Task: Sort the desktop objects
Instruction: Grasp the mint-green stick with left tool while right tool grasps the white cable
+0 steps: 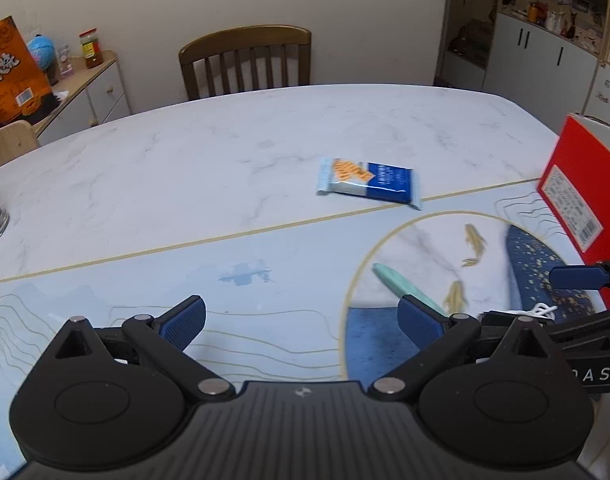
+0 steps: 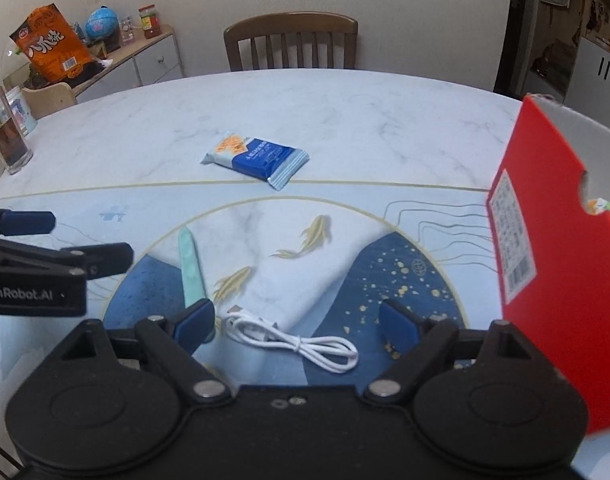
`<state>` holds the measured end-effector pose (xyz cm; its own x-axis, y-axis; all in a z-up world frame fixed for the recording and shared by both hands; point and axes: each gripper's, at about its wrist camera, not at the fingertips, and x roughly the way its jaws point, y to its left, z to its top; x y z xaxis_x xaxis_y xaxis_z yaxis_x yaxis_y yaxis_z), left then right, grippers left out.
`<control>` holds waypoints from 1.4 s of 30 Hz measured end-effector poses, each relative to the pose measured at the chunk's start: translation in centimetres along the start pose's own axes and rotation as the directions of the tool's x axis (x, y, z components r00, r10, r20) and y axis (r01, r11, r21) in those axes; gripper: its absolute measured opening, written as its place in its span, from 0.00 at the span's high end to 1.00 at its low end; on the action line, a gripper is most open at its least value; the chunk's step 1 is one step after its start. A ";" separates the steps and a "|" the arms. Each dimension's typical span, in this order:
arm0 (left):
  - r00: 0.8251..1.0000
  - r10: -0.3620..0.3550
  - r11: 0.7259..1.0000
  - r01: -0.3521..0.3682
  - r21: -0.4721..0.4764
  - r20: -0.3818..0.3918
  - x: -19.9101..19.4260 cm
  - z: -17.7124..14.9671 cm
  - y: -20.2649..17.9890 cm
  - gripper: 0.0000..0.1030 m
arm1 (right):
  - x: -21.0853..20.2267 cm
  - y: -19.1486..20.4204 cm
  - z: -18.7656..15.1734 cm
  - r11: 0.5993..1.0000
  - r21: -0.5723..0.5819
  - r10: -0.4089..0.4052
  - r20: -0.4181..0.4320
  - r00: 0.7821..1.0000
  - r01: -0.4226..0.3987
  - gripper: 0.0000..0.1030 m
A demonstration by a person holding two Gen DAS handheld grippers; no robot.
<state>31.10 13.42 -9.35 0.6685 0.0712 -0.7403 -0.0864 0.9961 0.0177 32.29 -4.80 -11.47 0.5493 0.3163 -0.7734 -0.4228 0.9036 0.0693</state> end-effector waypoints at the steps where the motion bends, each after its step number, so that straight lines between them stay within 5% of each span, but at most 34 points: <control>1: 1.000 0.001 1.000 -0.001 -0.003 0.000 0.1 0.0 0.1 0.00 | 0.2 0.1 0.0 1.000 -0.004 -0.005 -0.004 1.000 0.005 0.13; 14: 0.999 -0.051 0.998 0.051 0.022 -0.005 0.8 0.1 -3.0 0.00 | -0.3 -1.3 -1.6 0.998 -0.020 -0.053 -0.020 0.998 0.053 0.17; 26: 0.998 -0.056 0.998 0.056 0.010 -0.007 2.1 0.2 -5.3 0.03 | -1.1 -1.9 -2.1 0.999 -0.034 -0.041 0.012 0.999 0.041 0.37; 33: 0.997 -0.076 0.997 0.076 -0.002 -0.025 2.7 0.2 -6.0 0.40 | -1.6 -1.9 -2.3 0.997 -0.074 -0.012 0.021 1.000 0.014 0.59; 37: 0.997 -0.075 0.997 0.075 0.020 -0.020 2.6 -0.1 -6.7 0.46 | -1.8 -1.9 -2.3 0.996 -0.091 0.001 0.022 1.000 0.001 0.70; 42: 0.996 -0.087 0.994 0.087 0.063 -0.008 2.5 -0.2 -7.2 0.70 | -1.9 -1.6 -2.5 0.992 -0.129 -0.001 0.023 1.000 0.004 0.71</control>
<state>33.19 6.38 -11.46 0.6674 -0.0157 -0.7445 0.0185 0.9998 -0.0045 30.15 -7.61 -11.64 0.5661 0.3216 -0.7590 -0.5098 0.8602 -0.0158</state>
